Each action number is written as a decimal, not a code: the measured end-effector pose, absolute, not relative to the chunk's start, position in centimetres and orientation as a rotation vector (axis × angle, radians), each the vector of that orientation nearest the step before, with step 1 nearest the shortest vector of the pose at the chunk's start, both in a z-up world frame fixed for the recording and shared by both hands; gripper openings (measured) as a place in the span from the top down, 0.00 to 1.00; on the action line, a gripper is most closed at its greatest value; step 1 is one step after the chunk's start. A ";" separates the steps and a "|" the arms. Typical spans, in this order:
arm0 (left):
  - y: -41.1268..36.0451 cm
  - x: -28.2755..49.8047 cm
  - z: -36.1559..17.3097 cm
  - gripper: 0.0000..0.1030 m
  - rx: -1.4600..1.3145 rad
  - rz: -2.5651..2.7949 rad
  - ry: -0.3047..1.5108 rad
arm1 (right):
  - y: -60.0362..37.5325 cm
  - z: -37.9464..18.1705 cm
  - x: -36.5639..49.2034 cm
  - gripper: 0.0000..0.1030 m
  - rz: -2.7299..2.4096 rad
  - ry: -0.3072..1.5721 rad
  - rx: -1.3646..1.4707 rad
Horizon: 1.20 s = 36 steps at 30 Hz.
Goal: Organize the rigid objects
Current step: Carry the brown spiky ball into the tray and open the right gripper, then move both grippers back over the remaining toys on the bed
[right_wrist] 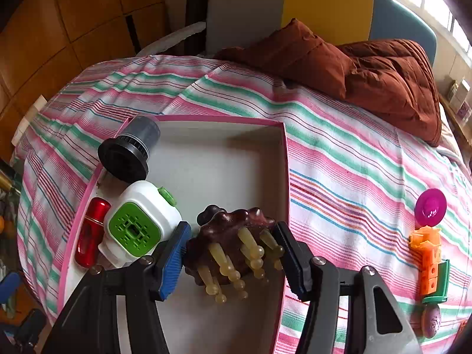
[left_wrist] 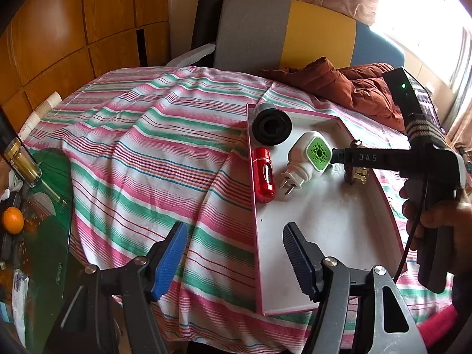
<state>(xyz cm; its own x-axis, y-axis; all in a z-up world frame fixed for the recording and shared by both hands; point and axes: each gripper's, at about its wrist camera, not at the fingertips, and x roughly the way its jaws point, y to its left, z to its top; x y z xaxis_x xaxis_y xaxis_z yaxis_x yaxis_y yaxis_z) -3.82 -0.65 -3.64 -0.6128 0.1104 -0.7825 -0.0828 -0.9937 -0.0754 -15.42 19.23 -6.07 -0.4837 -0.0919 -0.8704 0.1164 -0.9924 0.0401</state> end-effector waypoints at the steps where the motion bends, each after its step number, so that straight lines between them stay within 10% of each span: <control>1: -0.6 -3.8 -3.6 0.34 -1.325 2.729 -0.045 | 19.3 -6.0 -15.4 0.43 -2.604 0.021 1.530; 36: 2.3 -1.9 -2.3 0.34 -1.273 2.704 0.082 | 28.8 -1.2 -6.4 0.39 -2.773 -0.060 1.385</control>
